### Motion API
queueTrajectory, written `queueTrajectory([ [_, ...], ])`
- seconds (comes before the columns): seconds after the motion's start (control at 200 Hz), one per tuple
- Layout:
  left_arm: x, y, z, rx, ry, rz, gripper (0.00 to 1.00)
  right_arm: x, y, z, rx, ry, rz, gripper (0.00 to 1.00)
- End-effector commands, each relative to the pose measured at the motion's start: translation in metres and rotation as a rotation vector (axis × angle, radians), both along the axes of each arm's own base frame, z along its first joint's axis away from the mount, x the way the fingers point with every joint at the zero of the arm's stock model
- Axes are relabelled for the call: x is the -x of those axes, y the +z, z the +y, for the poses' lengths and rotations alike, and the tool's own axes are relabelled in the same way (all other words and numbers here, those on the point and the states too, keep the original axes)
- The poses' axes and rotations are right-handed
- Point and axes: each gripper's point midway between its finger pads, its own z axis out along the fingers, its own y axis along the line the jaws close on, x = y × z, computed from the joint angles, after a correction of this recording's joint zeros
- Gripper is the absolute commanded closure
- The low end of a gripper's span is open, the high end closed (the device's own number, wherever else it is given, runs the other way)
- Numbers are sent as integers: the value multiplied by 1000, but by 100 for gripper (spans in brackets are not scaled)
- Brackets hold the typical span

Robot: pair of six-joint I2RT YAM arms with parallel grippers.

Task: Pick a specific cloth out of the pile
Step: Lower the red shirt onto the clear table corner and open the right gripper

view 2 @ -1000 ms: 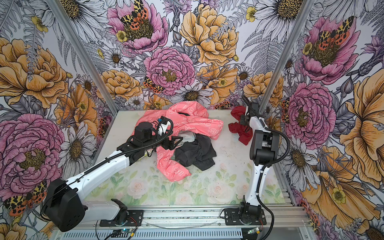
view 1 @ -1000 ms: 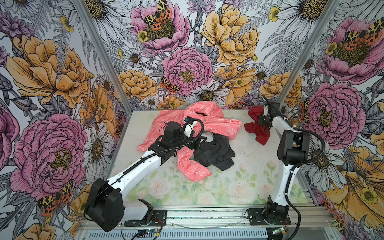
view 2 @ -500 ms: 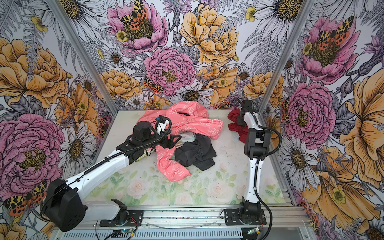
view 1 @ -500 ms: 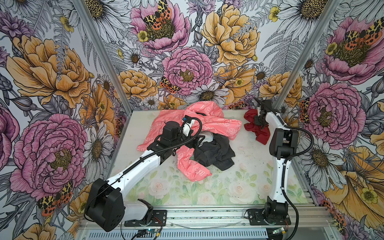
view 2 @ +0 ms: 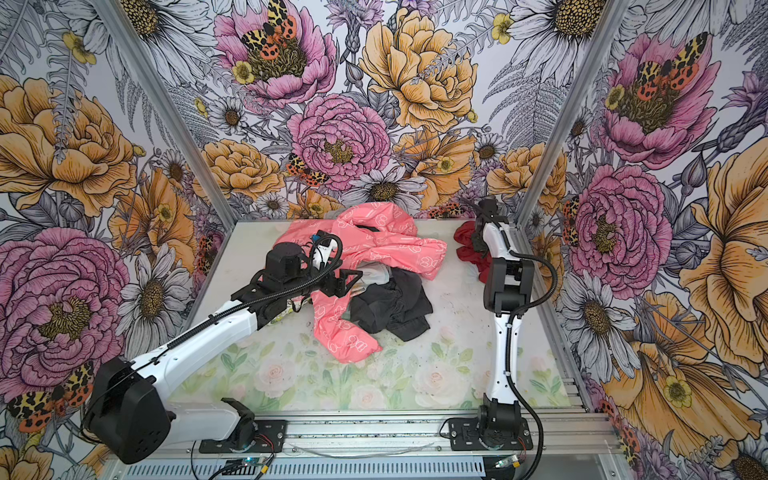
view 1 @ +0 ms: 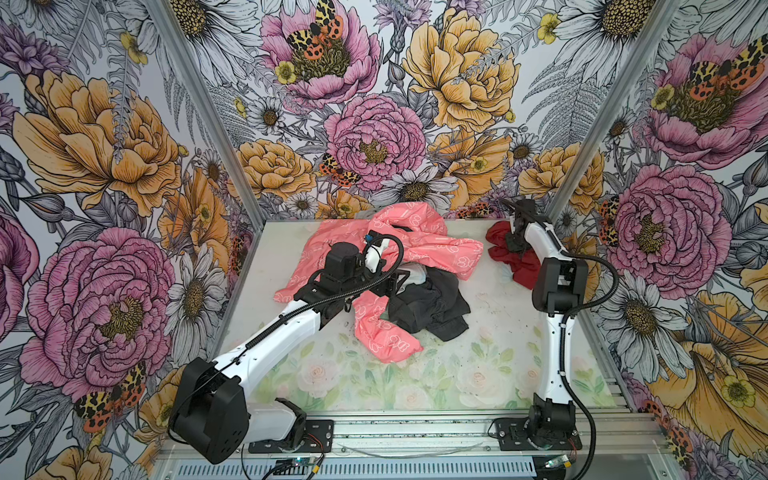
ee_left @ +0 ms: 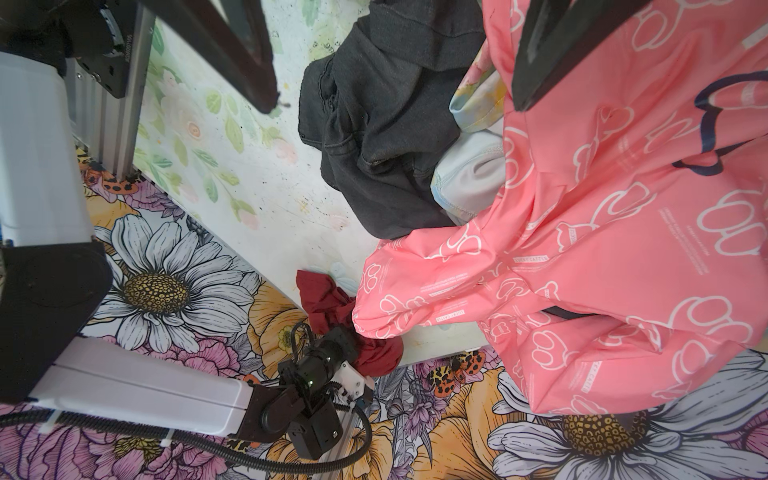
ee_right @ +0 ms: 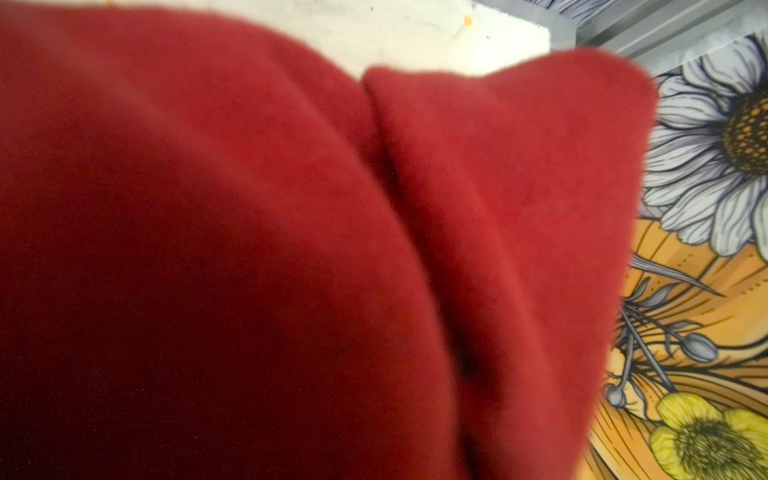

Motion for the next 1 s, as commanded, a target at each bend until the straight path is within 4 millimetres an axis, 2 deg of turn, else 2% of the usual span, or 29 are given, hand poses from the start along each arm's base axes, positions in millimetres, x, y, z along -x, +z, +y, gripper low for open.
queueTrajectory([
  [0.0,-1,8,2,37,-7,-14,11,7,-18,-2,10,17,67,85],
  [0.065,0,9,3,38,-7,-17,11,4,-11,0,6,20,50,79],
  [0.25,0,13,7,36,2,-36,9,-3,12,5,-17,38,-3,50],
  [0.4,0,15,10,36,11,-45,9,-10,35,10,-14,51,-52,39],
  [0.62,-3,22,17,48,28,-56,10,-13,70,13,-9,56,-114,28],
  [0.8,-5,29,26,60,52,-76,10,-10,87,20,-29,59,-143,23],
  [0.996,-9,28,34,52,79,-85,9,-14,105,29,-59,58,-189,18],
])
